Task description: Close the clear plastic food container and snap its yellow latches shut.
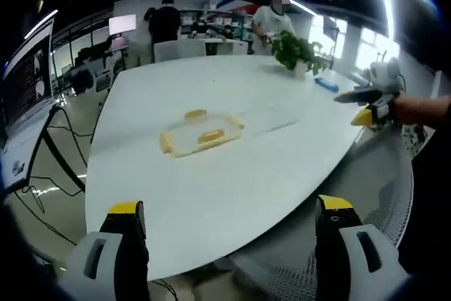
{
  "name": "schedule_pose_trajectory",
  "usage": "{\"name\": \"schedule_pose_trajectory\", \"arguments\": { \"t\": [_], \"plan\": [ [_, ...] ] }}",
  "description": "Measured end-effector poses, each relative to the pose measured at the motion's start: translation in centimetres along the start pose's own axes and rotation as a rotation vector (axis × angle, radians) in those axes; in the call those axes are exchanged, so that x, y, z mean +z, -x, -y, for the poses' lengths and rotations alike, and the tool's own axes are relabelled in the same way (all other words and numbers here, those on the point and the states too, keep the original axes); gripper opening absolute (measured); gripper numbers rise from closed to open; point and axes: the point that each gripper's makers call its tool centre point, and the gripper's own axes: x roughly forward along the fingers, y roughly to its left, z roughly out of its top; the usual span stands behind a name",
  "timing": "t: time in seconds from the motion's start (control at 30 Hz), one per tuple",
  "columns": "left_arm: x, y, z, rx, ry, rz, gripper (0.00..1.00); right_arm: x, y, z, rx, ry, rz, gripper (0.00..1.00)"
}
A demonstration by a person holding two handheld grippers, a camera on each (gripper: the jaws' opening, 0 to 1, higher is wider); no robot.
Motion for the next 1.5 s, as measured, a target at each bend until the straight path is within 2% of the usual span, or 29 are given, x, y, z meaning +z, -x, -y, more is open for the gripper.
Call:
{"name": "schedule_pose_trajectory", "arguments": {
  "t": [0.1, 0.17, 0.9, 1.1, 1.3, 1.37, 1.5],
  "plan": [
    [0.2, 0.0, -0.1, 0.005, 0.003, 0.006, 0.99, 0.0, 0.1, 0.2, -0.004, 0.005, 0.000, 1.00],
    [0.3, 0.0, -0.1, 0.006, 0.006, 0.011, 0.99, -0.4, 0.2, 0.3, -0.009, 0.011, -0.027, 1.00],
    [0.7, 0.1, -0.9, 0.020, 0.016, 0.018, 0.99, 0.8, 0.5, -0.1, 0.002, 0.071, -0.041, 1.00],
    [0.7, 0.1, -1.4, 0.027, 0.015, 0.017, 0.99, 0.5, 0.1, 0.0, -0.005, 0.085, -0.048, 1.00],
    [0.7, 0.0, -1.9, 0.030, 0.023, 0.020, 0.99, 0.1, -0.4, 0.1, -0.016, 0.079, -0.052, 1.00],
    [0.7, 0.0, -2.0, 0.028, 0.020, 0.019, 0.99, 0.3, -0.5, 0.0, -0.016, 0.033, -0.040, 1.00],
    [0.7, 0.1, -2.3, 0.023, 0.018, 0.016, 0.99, 0.2, -0.7, -0.1, -0.025, 0.047, -0.047, 1.00]
  ]
}}
